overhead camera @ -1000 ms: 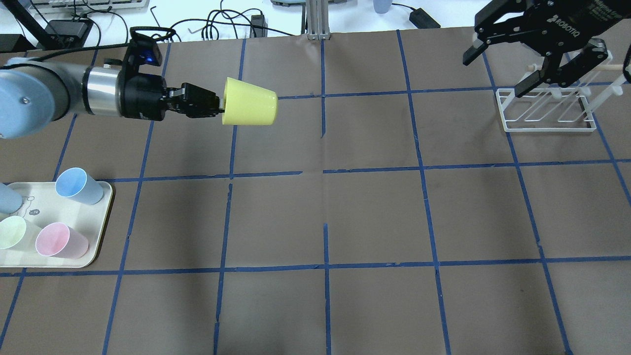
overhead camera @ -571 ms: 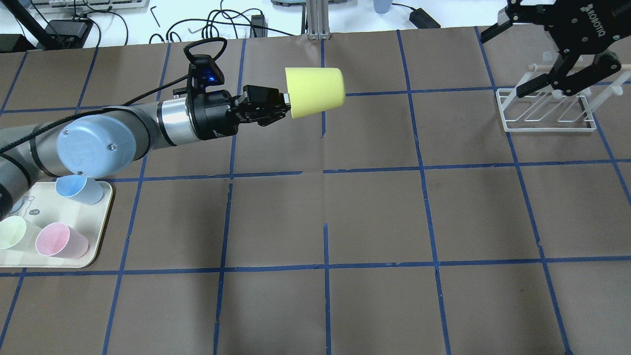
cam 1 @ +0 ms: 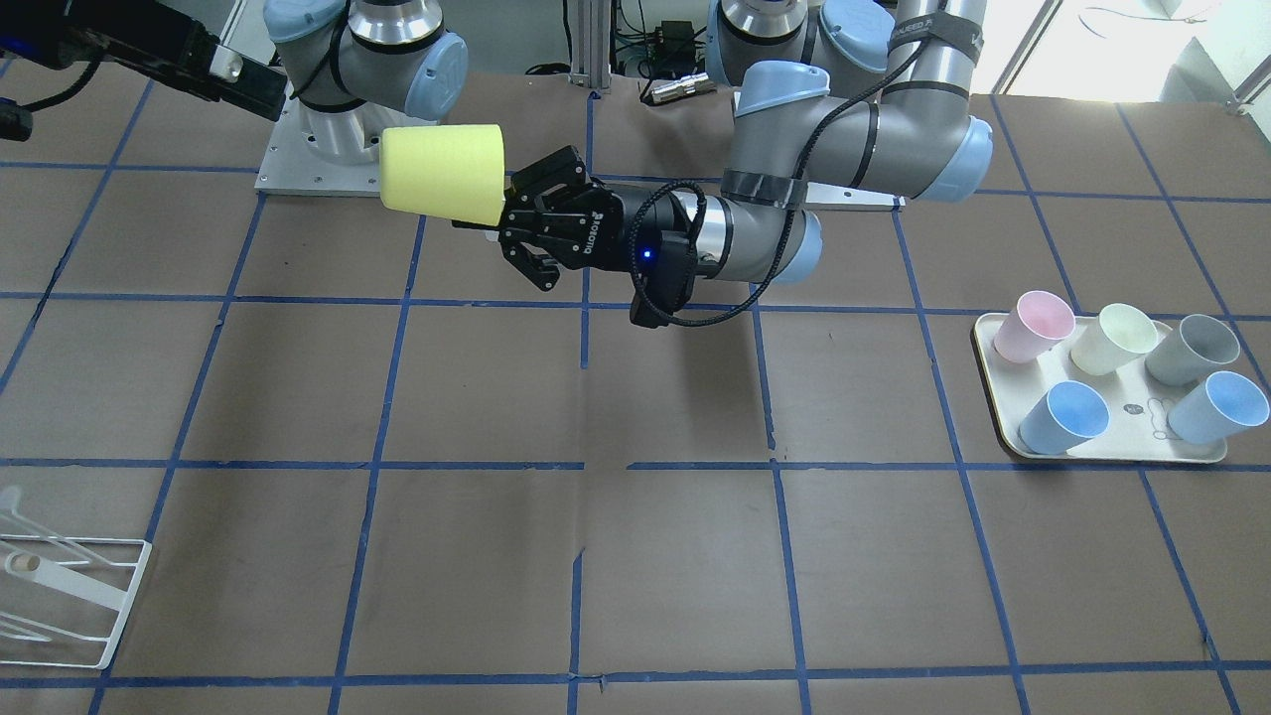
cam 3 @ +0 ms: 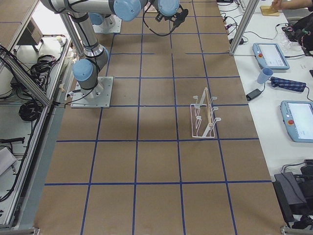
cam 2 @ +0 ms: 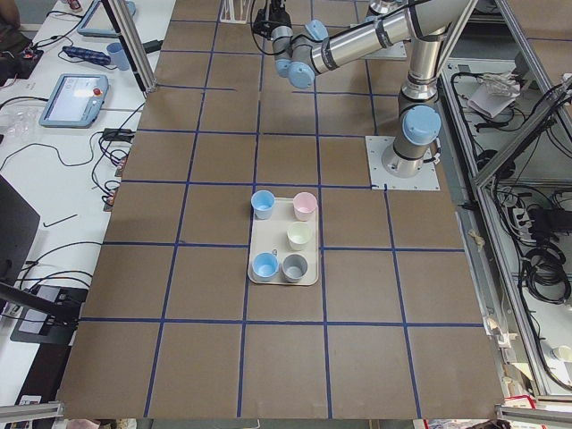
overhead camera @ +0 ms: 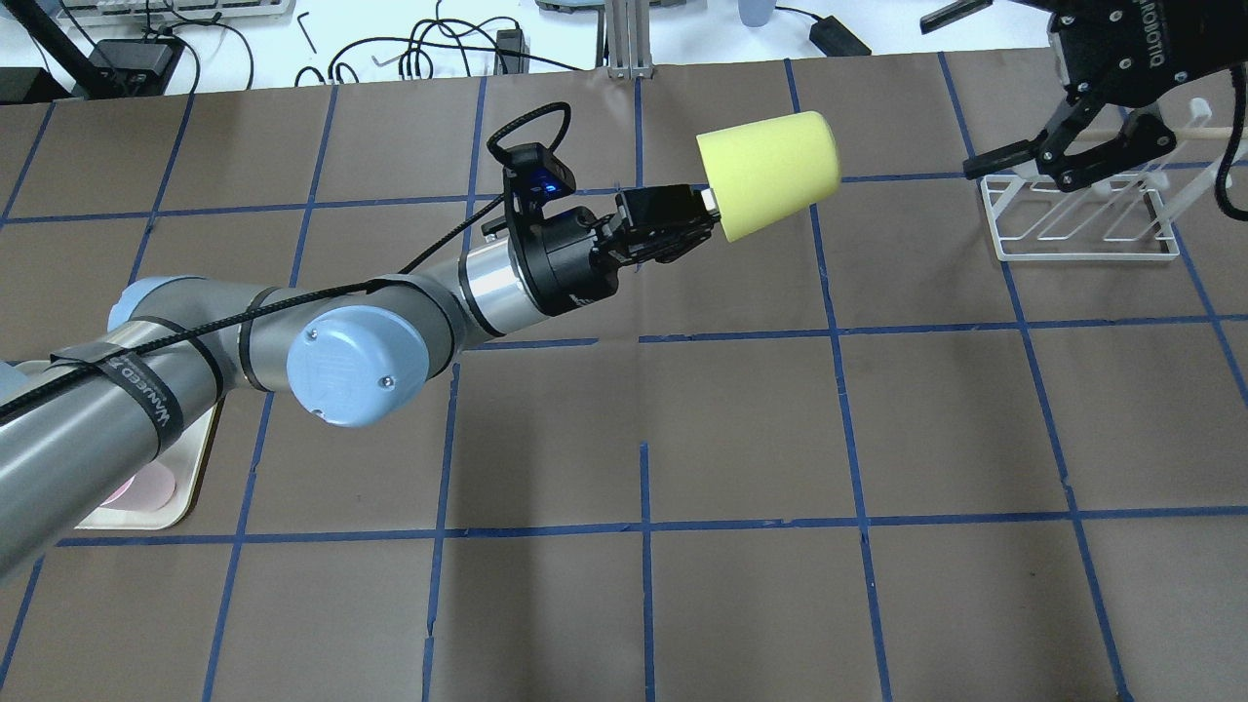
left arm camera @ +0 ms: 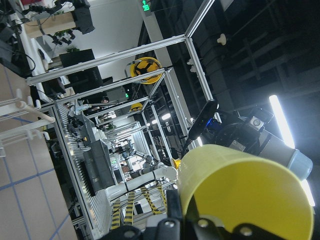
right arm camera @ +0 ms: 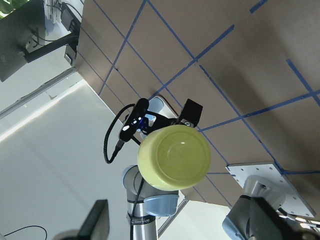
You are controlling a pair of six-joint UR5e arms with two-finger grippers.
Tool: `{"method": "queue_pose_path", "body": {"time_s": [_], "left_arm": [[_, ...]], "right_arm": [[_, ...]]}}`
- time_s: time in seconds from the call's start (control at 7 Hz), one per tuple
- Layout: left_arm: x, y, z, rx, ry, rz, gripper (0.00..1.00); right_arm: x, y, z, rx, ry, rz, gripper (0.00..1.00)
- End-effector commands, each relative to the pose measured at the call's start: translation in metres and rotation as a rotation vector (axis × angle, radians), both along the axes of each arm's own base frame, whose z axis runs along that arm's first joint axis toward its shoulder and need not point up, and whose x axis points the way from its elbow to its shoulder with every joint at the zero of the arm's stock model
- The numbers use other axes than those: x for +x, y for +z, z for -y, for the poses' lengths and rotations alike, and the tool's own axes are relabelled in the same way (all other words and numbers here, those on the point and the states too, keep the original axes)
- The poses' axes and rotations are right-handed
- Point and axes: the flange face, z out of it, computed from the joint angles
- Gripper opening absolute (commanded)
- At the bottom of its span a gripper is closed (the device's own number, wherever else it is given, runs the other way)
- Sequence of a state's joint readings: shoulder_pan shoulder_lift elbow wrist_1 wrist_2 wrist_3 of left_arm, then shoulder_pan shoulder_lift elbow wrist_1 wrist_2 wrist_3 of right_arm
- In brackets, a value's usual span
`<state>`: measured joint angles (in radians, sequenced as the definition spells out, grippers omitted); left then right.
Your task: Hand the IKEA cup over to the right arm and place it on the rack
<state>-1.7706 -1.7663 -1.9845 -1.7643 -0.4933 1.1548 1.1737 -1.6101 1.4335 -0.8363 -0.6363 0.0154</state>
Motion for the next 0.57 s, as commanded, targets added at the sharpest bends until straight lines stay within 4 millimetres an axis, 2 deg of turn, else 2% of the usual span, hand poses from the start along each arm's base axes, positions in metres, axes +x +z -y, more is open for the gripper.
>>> {"method": "queue_pose_path", "body": {"time_s": [0.0, 0.14, 0.43], "left_arm": [[-0.031, 0.005, -0.018, -0.002, -0.012, -0.062, 0.00], [-0.040, 0.009, -0.024, 0.001, -0.009, -0.090, 0.00], [-0.044, 0.010, -0.026, 0.000, -0.015, -0.093, 0.00]], "right_arm": [[-0.001, -0.017, 0.007, 0.115, -0.052, 0.092, 1.00], [-0.003, -0.025, 0.013, 0.171, -0.074, 0.110, 1.00], [-0.002, -0.033, 0.011, 0.299, -0.118, 0.114, 1.00]]}}
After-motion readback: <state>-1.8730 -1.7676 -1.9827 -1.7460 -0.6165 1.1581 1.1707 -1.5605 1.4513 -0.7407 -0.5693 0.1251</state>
